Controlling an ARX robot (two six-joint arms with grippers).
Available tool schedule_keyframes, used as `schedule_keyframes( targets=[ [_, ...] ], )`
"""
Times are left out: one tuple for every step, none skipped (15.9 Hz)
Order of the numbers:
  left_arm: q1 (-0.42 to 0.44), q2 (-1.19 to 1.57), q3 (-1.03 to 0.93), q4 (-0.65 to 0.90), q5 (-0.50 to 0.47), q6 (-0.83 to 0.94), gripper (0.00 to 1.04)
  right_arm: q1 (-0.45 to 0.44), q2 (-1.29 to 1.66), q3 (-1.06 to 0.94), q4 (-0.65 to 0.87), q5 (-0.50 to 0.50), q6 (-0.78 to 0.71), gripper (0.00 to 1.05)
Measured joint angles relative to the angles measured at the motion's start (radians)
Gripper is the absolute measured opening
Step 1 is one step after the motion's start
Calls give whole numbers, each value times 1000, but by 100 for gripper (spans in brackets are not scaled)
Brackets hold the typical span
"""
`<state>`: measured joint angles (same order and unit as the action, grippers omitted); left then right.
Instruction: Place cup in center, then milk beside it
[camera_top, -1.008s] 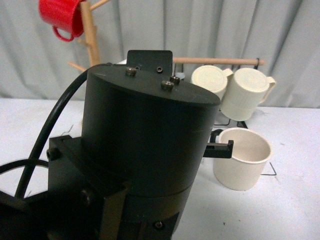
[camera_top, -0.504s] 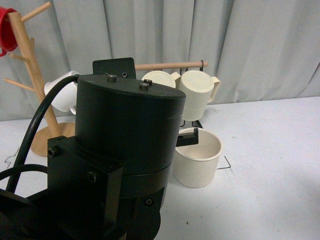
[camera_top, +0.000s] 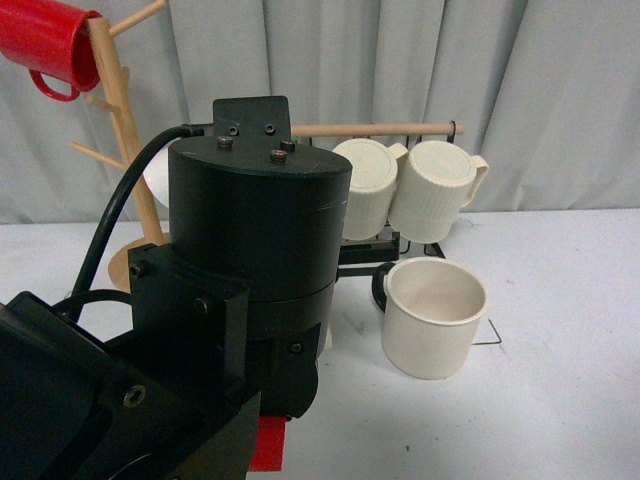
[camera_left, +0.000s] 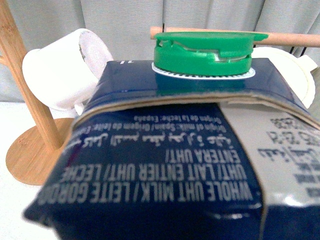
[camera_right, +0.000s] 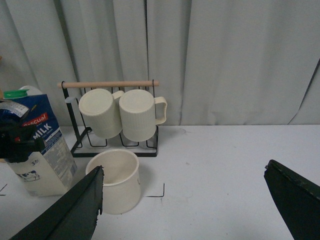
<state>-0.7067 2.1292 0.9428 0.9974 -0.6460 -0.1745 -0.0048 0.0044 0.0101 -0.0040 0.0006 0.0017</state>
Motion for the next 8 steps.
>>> schedule_keyframes(
  targets=[
    [0,0,-3,10,8,7,22,0,0,0,0,0,0,98],
    [0,0,-3,10,11,8,22,0,0,0,0,0,0,98],
    [-1,0,-3,10,12,8,22,0,0,0,0,0,0,98],
    [-2,0,-3,10,13,9,22,0,0,0,0,0,0,98],
    [-2,0,-5,8,18,9,22,0,0,0,0,0,0,98],
    [-6,0,-11,-2,18,6,22,0,0,0,0,0,0,98],
    [-13,0,-23,-2,18,6,22,0,0,0,0,0,0,98],
    [-23,0,-37,18,21,11,22,0,0,0,0,0,0,98]
  ],
)
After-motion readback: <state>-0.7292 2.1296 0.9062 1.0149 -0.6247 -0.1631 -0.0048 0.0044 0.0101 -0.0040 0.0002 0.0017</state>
